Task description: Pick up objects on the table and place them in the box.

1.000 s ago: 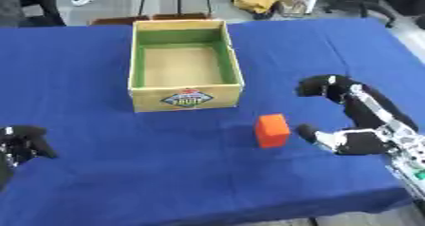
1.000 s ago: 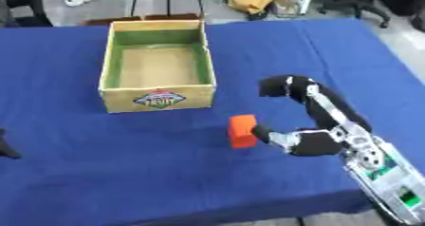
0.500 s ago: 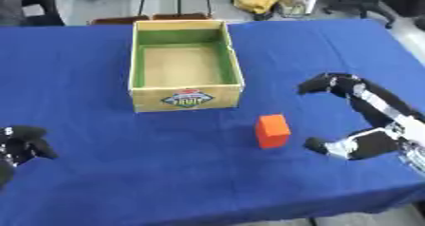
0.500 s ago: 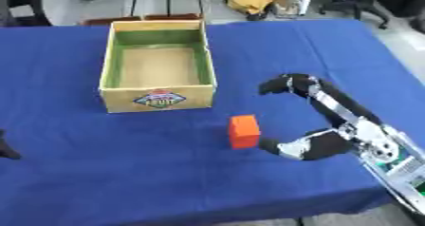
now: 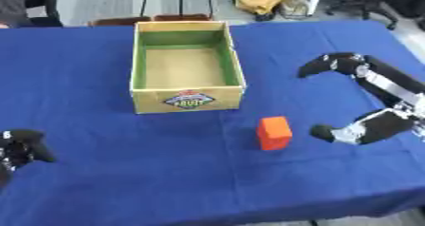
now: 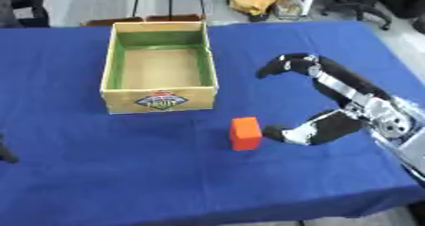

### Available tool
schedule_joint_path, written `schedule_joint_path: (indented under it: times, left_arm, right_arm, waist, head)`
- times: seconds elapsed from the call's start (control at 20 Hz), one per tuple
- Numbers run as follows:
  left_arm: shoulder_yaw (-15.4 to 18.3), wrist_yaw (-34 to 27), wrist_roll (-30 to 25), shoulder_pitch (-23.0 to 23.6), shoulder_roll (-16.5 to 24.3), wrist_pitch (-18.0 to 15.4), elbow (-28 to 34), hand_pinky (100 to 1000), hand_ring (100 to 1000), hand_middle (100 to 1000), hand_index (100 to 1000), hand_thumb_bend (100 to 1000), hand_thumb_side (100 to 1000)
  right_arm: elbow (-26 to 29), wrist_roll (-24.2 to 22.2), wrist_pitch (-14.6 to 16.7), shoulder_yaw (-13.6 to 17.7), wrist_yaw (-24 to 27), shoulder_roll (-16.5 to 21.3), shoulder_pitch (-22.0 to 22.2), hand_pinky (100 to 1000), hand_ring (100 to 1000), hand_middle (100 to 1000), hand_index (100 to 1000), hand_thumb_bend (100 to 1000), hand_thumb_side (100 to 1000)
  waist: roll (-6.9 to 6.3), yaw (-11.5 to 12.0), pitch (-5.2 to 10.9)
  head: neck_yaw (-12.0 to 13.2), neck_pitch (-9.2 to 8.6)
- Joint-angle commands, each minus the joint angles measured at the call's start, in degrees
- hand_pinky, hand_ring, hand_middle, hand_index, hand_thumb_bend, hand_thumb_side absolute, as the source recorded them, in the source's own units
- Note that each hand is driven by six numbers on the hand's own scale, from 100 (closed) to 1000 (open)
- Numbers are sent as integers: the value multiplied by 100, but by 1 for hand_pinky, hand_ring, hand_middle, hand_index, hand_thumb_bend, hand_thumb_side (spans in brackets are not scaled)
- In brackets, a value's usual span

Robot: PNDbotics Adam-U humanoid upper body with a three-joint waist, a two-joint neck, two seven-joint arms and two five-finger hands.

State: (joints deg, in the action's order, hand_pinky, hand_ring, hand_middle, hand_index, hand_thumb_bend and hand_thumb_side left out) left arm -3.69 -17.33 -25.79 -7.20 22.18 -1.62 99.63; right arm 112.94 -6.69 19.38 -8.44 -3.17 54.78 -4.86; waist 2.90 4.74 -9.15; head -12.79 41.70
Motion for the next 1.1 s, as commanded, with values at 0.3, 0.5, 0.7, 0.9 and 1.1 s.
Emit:
schedule_joint_path:
  times: [0.3,0.5,0.7,0.9,1.1]
  left_arm:
    - [-29,3,-44,-83,47,-21,75,653,573,510,717,261,1000]
    - [-41,-4,-57,-89,42,-29,80,653,573,510,717,258,1000]
    - [-49,-10,-65,-92,38,-35,82,653,573,510,716,257,1000]
    - [-57,-9,-74,-92,30,-35,80,653,573,510,716,257,1000]
    - [-64,-12,-83,-95,19,-33,80,653,573,510,716,257,1000]
  right_arm:
    - [-466,5,254,-197,-458,399,-410,834,844,751,854,516,462]
    - [-800,-8,352,-295,-646,332,-550,832,841,746,851,517,469]
    - [-1130,-68,419,-400,-768,215,-637,831,838,742,850,522,480]
    - [-1372,-163,488,-506,-855,126,-732,830,838,741,850,525,491]
    - [-1559,-260,540,-605,-920,41,-822,830,838,741,850,529,499]
  waist:
    - [-31,91,44]
    - [-55,153,45]
    - [-70,204,45]
    - [-78,241,46]
    - [-84,268,51]
  head:
    - [-92,-56]
    - [-125,-58]
    - [-161,-45]
    - [-174,-37]
    - [-183,-28]
